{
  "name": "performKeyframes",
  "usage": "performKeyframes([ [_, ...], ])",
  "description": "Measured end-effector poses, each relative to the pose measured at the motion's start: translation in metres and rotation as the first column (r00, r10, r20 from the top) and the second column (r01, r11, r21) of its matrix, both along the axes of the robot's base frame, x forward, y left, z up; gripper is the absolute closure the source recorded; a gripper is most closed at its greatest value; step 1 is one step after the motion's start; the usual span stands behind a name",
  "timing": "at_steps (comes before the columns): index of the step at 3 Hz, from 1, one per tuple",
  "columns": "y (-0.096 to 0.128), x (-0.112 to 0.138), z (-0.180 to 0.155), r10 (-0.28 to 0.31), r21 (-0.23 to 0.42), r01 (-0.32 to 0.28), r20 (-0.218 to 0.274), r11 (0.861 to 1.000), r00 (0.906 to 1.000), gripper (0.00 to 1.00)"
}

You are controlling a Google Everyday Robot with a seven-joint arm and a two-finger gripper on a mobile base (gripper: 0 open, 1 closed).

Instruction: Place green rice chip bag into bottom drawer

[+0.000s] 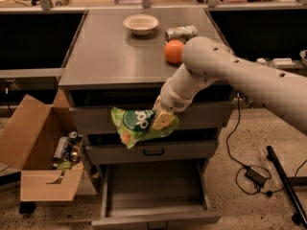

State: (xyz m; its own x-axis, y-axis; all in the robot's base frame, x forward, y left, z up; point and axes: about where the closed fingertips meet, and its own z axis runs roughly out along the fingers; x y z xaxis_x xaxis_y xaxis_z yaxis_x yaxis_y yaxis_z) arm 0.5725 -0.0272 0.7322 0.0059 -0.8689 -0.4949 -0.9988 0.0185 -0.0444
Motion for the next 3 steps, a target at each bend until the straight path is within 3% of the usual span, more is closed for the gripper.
performKeyframes([
  [1, 0.000, 0.000, 0.000, 0.000, 0.000, 0.000, 0.000, 1.000, 1.0000, 1.00],
  [2, -0.011, -0.008, -0.048, -0.088, -0.040, 0.086, -0.068, 0.996, 0.9938, 1.00],
  [3, -0.051, -0.034, -0.148, -0.280, -0.093, 0.266, -0.217, 0.960, 0.9351, 1.00],
])
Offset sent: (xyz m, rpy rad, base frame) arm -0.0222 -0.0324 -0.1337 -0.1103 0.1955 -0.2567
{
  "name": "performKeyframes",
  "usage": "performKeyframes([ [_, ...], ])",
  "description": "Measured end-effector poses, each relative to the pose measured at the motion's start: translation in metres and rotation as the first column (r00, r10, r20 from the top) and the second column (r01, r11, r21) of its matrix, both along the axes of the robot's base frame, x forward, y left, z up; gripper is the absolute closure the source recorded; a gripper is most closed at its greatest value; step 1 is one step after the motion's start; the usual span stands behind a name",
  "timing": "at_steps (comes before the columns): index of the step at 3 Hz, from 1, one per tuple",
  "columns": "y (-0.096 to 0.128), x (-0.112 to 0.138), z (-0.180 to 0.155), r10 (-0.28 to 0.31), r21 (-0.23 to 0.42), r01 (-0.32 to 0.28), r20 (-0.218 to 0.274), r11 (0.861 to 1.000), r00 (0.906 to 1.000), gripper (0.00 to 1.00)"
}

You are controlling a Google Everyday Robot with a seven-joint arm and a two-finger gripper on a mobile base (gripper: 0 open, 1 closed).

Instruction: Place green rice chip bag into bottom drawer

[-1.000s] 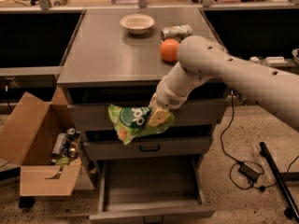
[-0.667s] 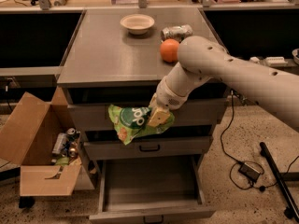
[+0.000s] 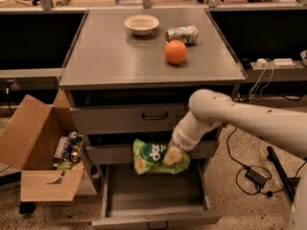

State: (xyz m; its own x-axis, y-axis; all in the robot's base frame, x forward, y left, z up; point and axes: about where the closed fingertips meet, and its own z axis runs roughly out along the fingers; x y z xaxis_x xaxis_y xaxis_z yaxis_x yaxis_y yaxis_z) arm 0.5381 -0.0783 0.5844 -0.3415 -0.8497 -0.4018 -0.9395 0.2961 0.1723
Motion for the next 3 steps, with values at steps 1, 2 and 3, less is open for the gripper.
performKeyframes([
  [1, -0.023, -0.019, -0.065, -0.104, -0.021, 0.103, -0.102, 0.995, 0.9893, 1.00],
  [2, -0.039, -0.043, -0.139, -0.178, -0.038, 0.174, -0.232, 0.984, 0.9565, 1.00],
  [3, -0.037, -0.056, -0.162, -0.177, -0.038, 0.173, -0.275, 0.984, 0.9449, 1.00],
])
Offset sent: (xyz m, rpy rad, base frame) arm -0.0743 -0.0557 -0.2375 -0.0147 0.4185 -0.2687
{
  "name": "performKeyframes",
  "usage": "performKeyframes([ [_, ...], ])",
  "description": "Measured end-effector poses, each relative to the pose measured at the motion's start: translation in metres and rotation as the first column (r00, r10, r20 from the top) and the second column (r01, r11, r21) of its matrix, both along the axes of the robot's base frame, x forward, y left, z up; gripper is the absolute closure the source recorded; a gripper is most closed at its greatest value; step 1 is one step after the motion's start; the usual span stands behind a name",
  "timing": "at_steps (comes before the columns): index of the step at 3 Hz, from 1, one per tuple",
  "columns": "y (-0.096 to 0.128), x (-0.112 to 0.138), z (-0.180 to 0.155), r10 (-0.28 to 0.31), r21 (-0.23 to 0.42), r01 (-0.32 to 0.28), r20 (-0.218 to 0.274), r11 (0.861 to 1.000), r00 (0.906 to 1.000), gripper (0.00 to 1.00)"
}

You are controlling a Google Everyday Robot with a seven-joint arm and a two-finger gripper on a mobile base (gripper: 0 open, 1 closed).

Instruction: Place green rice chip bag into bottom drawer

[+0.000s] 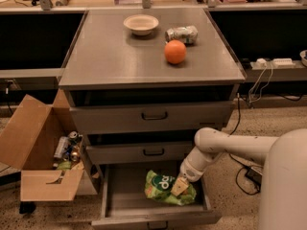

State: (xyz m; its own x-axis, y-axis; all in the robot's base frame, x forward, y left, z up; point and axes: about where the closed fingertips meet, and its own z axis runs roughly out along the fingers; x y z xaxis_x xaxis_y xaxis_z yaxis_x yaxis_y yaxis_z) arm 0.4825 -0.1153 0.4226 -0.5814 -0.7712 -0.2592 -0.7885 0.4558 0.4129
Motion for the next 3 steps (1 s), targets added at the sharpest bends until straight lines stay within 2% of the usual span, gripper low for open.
performKeyframes([
  [1, 0.000, 0.000, 0.000, 0.000, 0.000, 0.000, 0.000, 1.000, 1.0000, 1.00],
  [2, -0.009, 0.010, -0.052, -0.104, -0.047, 0.103, -0.025, 0.994, 0.9942, 1.00],
  [3, -0.019, 0.023, -0.103, -0.225, -0.059, 0.224, -0.011, 0.973, 0.9743, 1.00],
])
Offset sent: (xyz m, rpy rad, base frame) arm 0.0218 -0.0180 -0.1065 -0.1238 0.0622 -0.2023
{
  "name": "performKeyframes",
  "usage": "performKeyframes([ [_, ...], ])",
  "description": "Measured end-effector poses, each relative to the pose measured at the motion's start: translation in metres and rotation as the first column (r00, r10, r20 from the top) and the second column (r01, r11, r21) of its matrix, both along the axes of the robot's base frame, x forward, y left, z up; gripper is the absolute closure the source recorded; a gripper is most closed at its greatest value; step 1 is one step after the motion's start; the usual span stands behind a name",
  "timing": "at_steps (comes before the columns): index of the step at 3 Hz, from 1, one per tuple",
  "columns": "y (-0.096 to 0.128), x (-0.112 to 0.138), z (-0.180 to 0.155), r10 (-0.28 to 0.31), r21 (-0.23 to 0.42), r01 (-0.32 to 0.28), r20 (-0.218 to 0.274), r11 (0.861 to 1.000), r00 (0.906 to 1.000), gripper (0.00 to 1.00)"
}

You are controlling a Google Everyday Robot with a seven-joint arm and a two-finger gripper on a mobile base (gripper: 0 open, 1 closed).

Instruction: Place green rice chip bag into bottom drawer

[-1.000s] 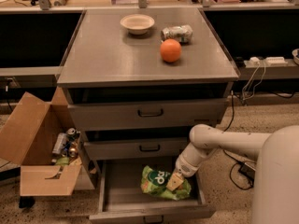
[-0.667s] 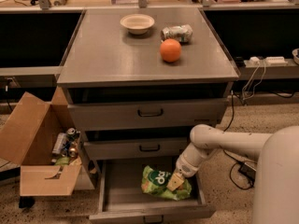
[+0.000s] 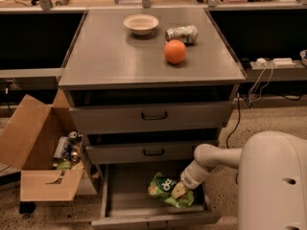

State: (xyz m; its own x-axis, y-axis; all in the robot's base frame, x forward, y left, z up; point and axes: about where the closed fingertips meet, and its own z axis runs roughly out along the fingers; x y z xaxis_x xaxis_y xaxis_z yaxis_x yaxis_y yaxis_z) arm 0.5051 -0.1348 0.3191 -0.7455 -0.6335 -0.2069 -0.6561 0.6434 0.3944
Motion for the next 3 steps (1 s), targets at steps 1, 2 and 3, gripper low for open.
performKeyframes([
  [1, -0.005, 0.012, -0.040, -0.091, 0.023, 0.090, 0.019, 0.996, 0.9957, 1.00],
  [2, -0.007, 0.021, -0.070, -0.133, 0.053, 0.132, 0.010, 0.990, 0.9911, 0.85],
  [3, -0.007, 0.025, -0.090, -0.146, 0.073, 0.146, -0.008, 0.986, 0.9892, 0.61],
])
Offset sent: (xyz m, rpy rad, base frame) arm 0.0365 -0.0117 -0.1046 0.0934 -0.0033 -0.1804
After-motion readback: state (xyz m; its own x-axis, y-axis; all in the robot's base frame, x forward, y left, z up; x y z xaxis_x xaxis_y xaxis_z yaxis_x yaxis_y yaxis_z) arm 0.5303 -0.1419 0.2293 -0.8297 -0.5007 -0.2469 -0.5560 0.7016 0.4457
